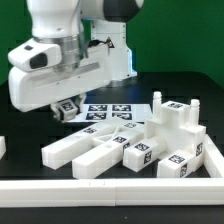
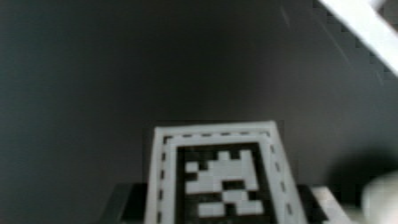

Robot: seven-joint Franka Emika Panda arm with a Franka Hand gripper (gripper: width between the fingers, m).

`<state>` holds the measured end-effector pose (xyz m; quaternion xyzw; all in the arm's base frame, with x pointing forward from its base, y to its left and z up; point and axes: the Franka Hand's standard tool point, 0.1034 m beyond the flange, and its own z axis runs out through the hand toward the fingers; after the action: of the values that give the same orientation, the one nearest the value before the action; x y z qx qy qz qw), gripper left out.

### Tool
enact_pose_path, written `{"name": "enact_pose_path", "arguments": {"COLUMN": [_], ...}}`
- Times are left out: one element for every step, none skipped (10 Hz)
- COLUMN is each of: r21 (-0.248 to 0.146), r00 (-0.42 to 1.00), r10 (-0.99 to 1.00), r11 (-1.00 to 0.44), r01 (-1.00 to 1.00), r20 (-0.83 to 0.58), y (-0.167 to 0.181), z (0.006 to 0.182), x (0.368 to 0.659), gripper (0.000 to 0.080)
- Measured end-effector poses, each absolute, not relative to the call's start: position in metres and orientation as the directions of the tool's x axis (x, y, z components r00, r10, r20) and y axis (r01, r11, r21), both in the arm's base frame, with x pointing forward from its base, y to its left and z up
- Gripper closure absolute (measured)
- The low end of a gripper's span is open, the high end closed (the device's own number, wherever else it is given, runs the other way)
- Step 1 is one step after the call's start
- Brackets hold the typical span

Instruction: Assemble chair

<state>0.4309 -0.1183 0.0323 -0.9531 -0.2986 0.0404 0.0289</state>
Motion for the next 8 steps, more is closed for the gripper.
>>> {"name": "enact_pose_path", "arguments": {"r21": [-0.073, -0.073, -0.073, -0.073, -0.07, -0.058, -0.067, -0.072], "r00": [0.82, 0.819, 0.82, 0.82, 0.821, 0.827, 0.833, 0.835], "r10": [0.569, 0.571, 0.57, 0.57, 0.568, 0.56, 0.548, 0.544], "r11": [-0.822, -0.821, -0.821, -0.822, -0.823, -0.829, -0.836, -0.839], "r01": [0.565, 0.567, 0.566, 0.565, 0.564, 0.557, 0.545, 0.54], "r20": [-0.057, -0.056, -0.057, -0.057, -0.056, -0.057, -0.07, -0.077], "y": [-0.119, -0.118, -0.119, -0.119, -0.12, -0.128, -0.133, -0.135], "z": [0.031, 0.031, 0.031, 0.031, 0.03, 0.022, 0.015, 0.011], "x": [0.43, 0.43, 0.43, 0.43, 0.429, 0.422, 0.415, 0.412], "gripper": [0.0523, 0.0523, 0.0523, 0.0523, 0.0523, 0.0522, 0.0522, 0.0522]}}
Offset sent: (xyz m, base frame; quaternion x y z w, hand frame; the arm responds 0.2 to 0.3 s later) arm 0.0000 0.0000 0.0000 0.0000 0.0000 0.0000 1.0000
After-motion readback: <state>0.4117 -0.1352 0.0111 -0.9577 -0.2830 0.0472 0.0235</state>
